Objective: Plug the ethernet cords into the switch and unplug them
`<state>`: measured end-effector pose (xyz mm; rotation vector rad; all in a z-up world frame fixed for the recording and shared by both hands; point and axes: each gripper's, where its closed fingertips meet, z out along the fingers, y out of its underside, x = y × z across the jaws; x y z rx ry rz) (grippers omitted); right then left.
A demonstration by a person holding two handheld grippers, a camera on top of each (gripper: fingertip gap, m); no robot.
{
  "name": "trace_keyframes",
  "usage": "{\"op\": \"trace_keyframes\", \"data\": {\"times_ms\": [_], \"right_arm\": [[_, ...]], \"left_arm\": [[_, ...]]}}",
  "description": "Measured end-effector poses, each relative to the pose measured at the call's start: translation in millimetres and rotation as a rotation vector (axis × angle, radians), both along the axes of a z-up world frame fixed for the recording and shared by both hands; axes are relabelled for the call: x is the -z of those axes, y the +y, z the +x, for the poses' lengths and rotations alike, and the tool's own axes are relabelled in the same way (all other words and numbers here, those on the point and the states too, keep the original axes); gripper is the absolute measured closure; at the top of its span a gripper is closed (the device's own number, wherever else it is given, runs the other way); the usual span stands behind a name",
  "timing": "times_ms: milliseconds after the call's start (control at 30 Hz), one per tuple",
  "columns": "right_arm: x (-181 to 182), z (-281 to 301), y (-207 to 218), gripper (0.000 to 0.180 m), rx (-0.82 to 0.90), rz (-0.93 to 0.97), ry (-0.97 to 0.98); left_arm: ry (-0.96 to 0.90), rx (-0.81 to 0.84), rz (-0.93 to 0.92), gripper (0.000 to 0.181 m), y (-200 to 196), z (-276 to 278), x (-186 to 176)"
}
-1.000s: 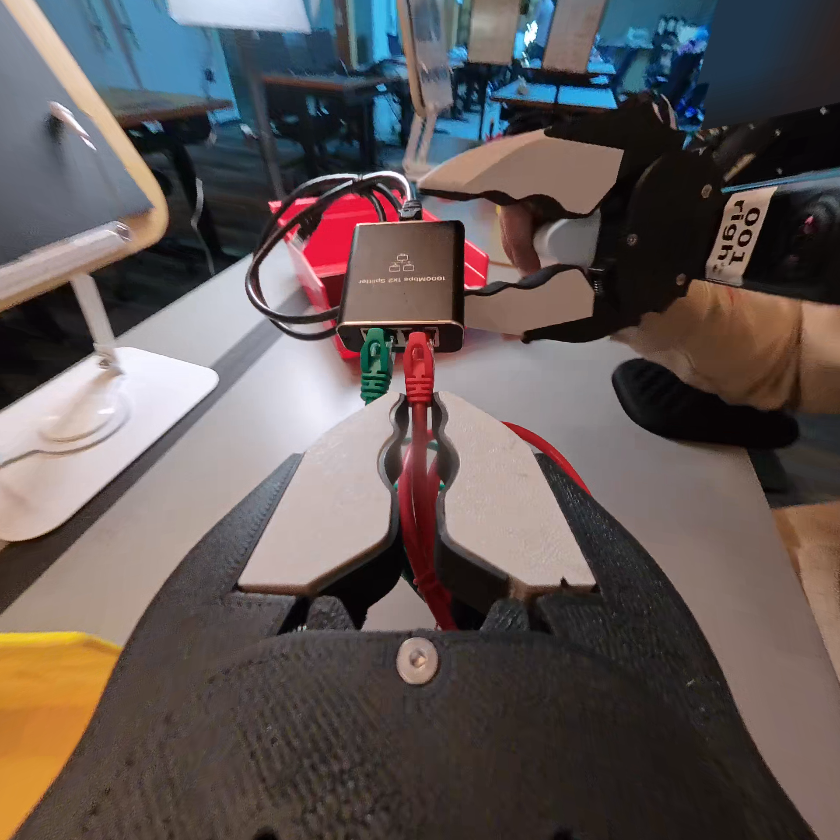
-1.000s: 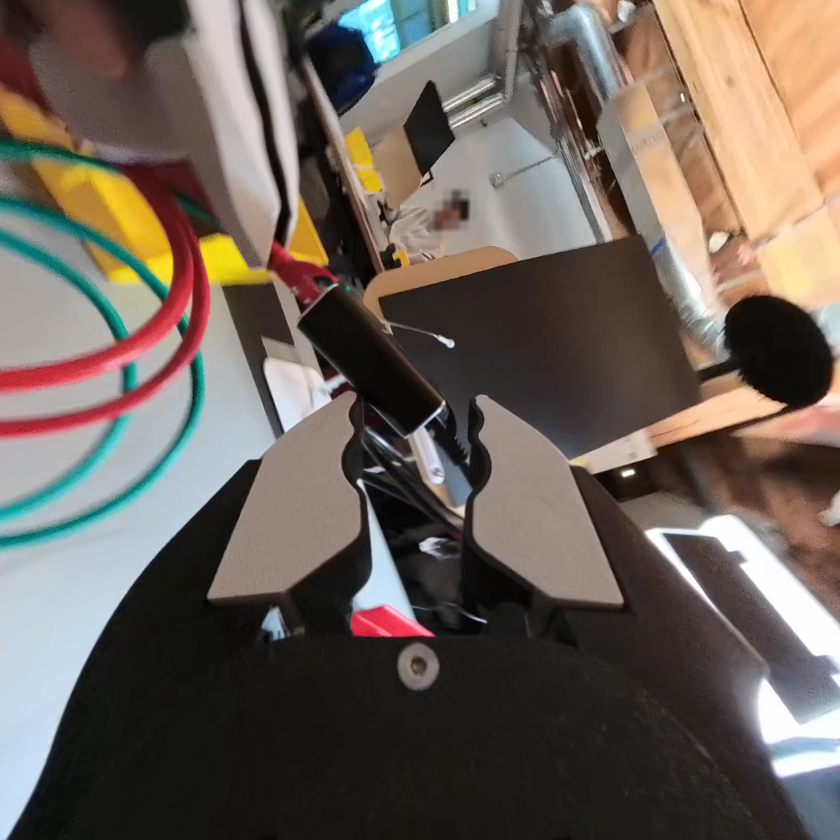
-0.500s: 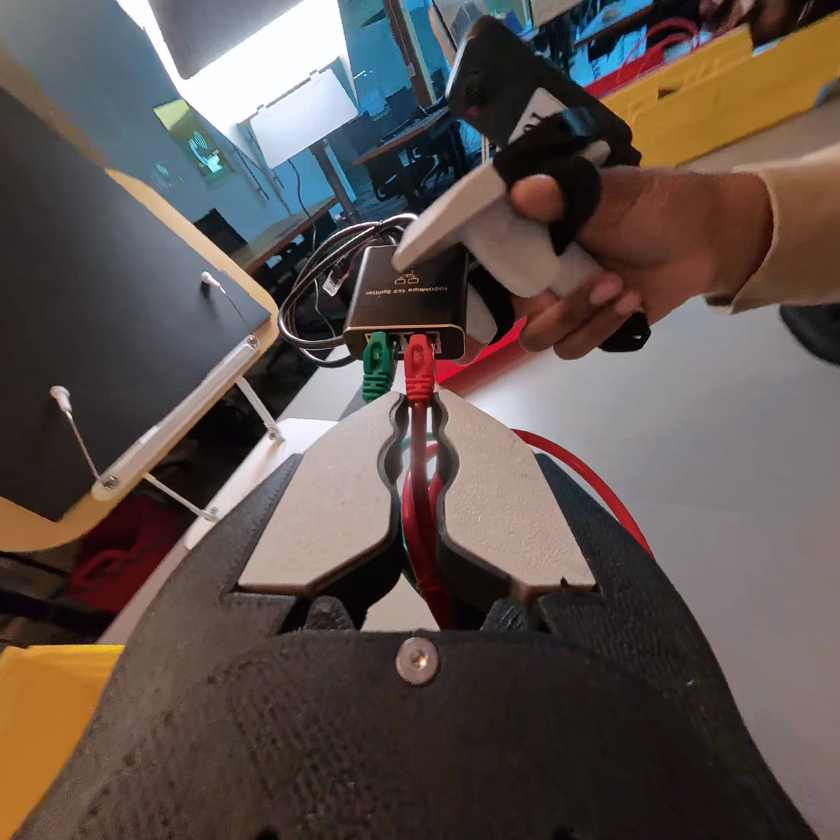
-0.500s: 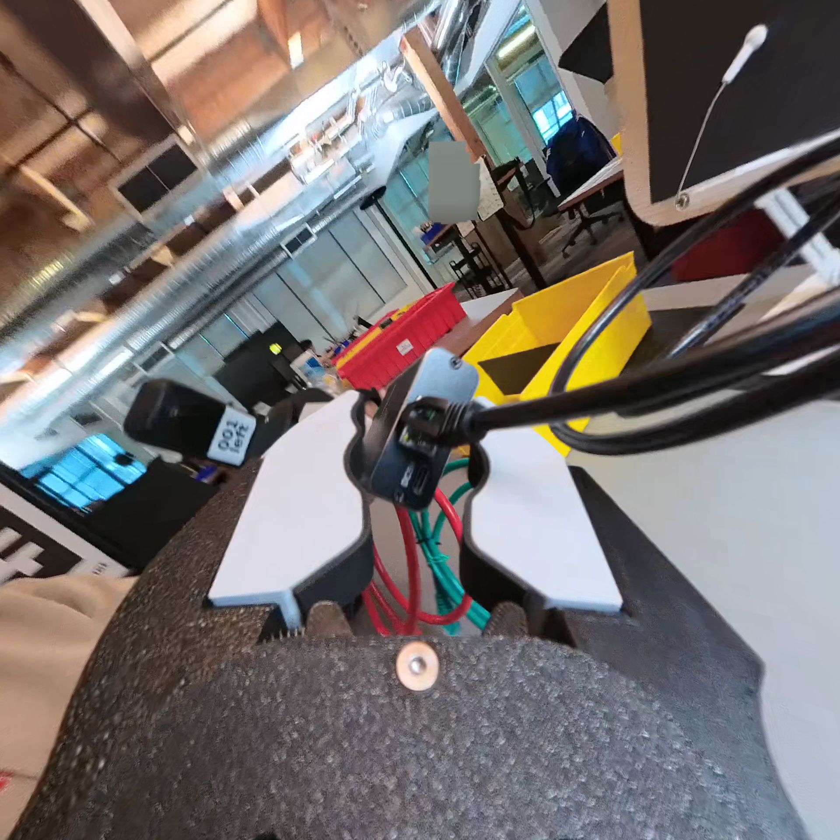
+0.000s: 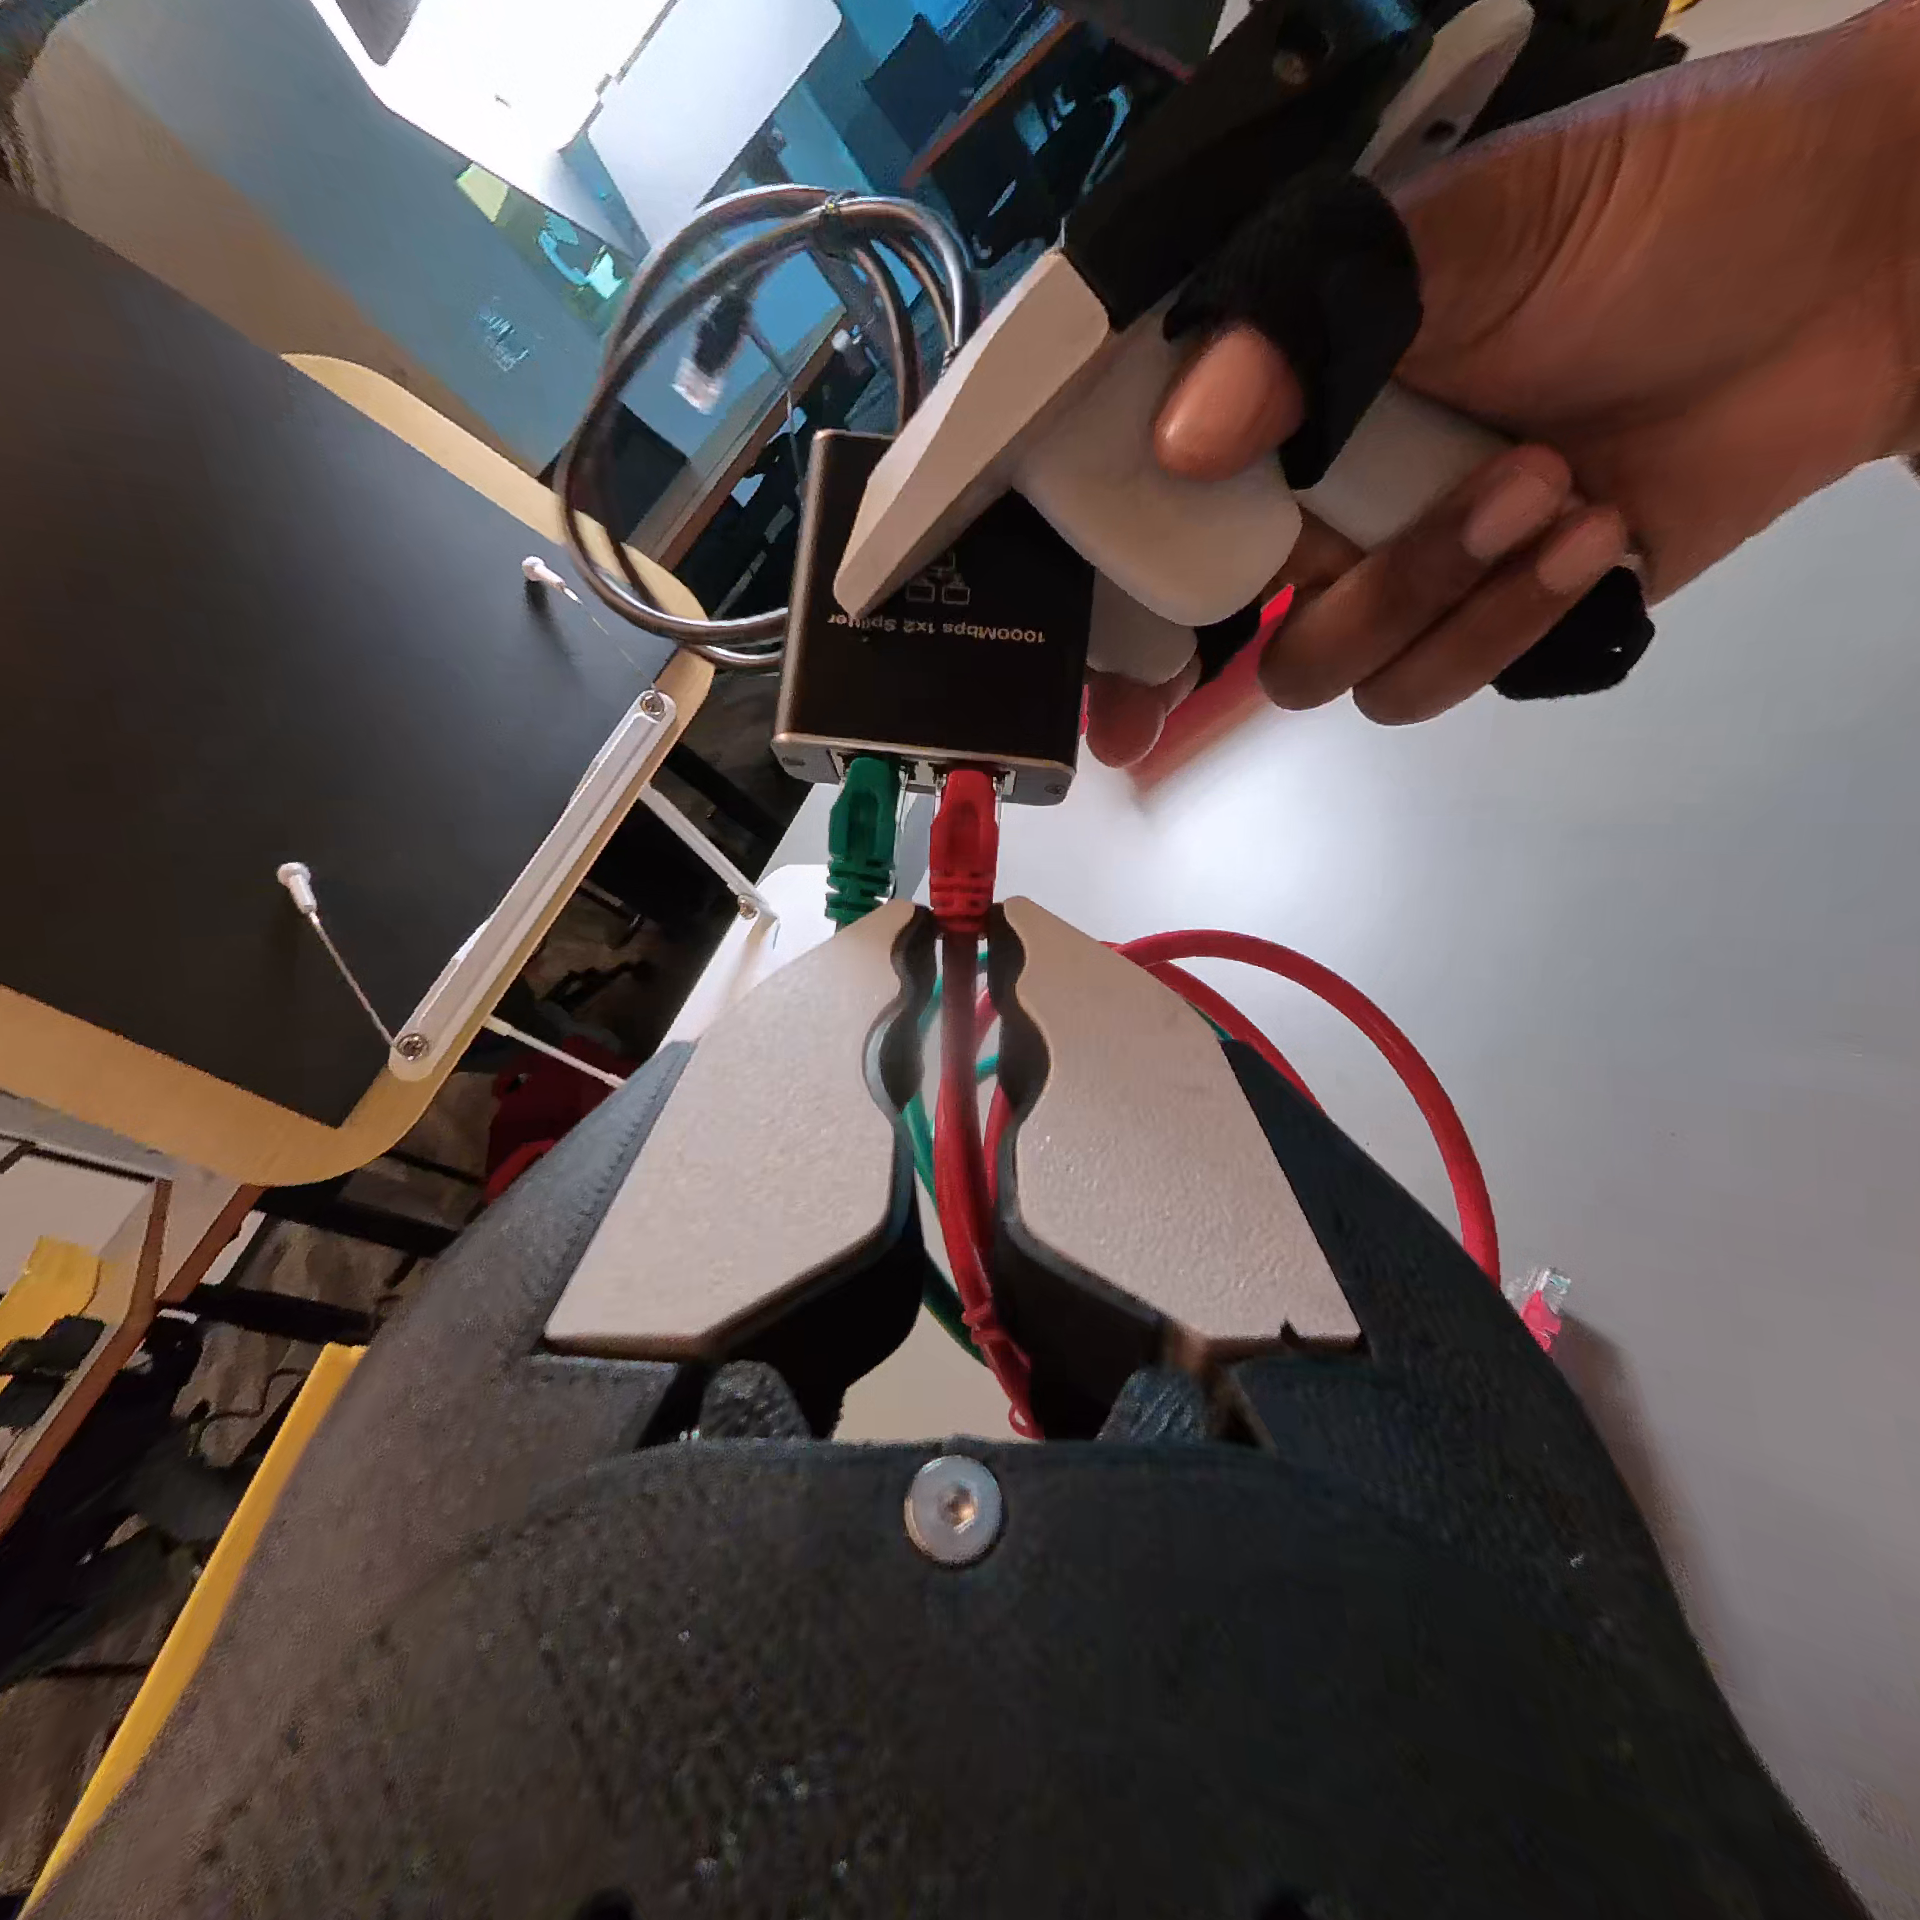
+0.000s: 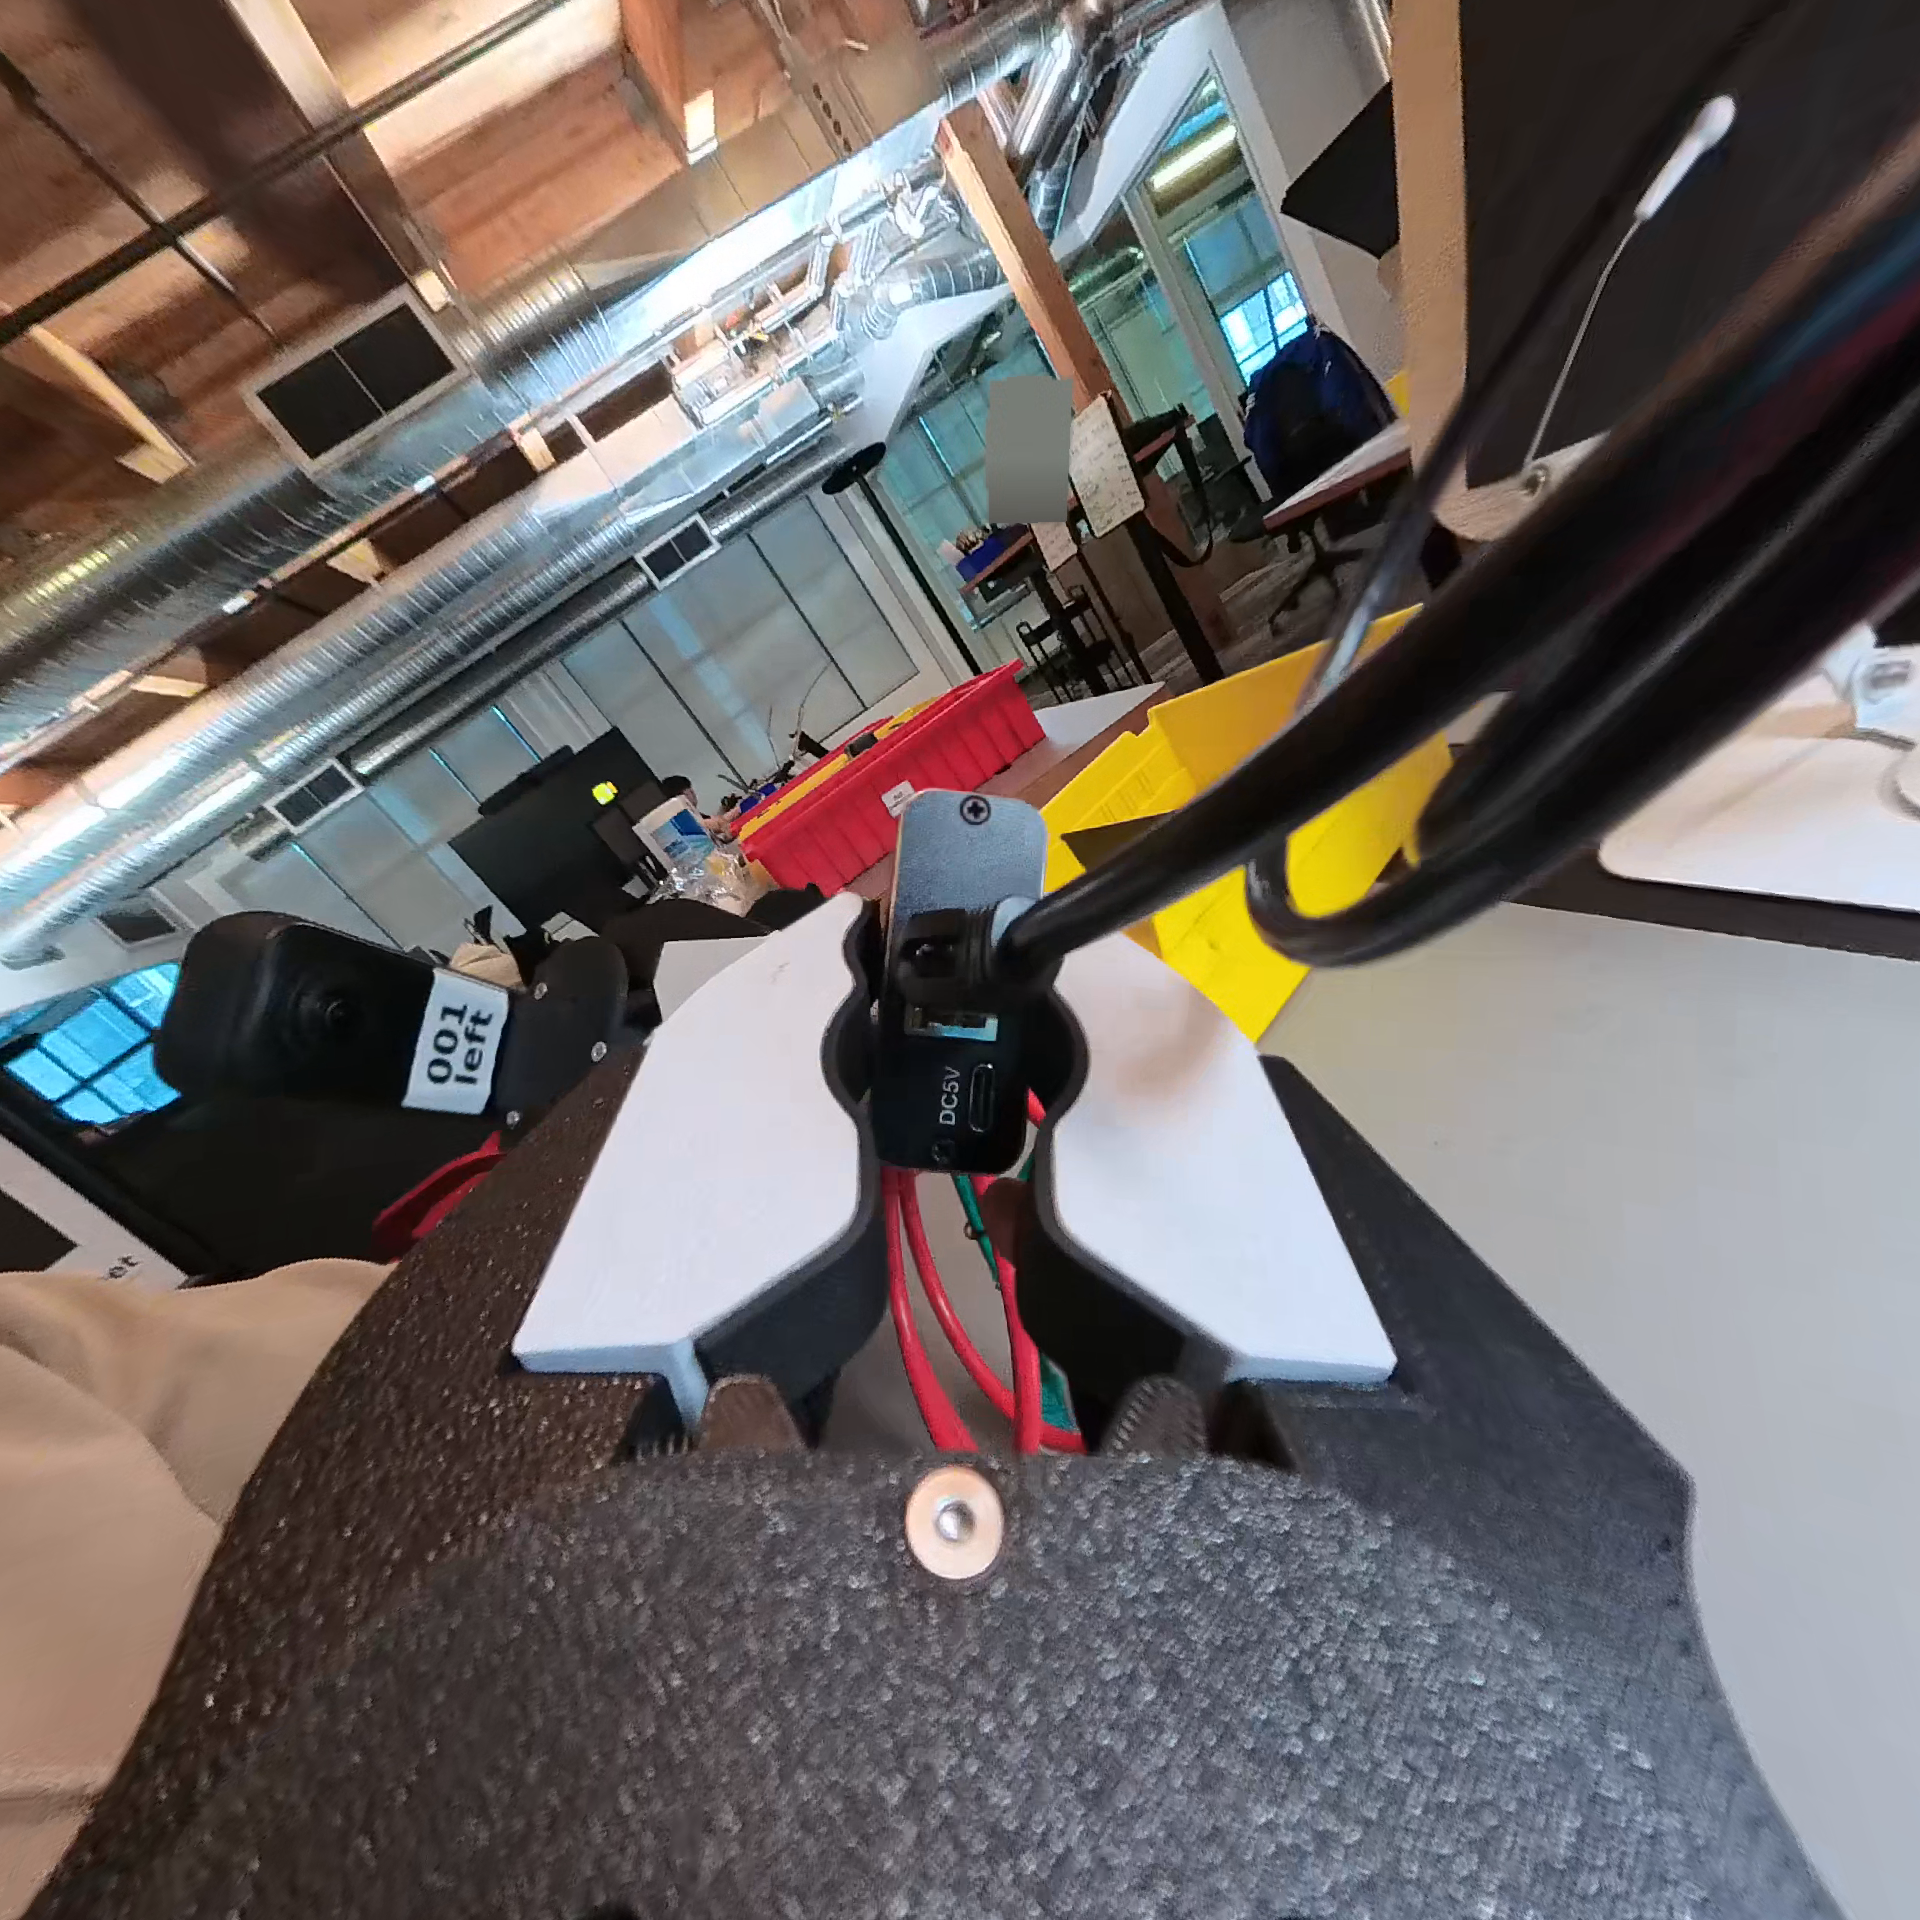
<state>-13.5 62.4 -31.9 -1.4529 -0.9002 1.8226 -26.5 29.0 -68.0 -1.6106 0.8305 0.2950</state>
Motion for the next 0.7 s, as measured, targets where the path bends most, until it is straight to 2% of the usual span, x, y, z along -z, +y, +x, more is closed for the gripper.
{"op": "trace_keyframes", "data": {"times_ms": [500, 600, 700], "right_arm": [[4, -1, 0, 0.153, 0.005, -0.024, 0.022], [5, -1, 0, 0.153, 0.014, 0.013, -0.012], [-3, 3, -5, 0.151, -0.013, 0.099, -0.041]], "left_arm": [[0.086, -0.059, 0.008, 0.171, 3, -4, 3], [0.017, 0.001, -0.043, 0.171, 2, -3, 6], [-0.097, 0.137, -0.09, 0.171, -7, 3, -2]]}}
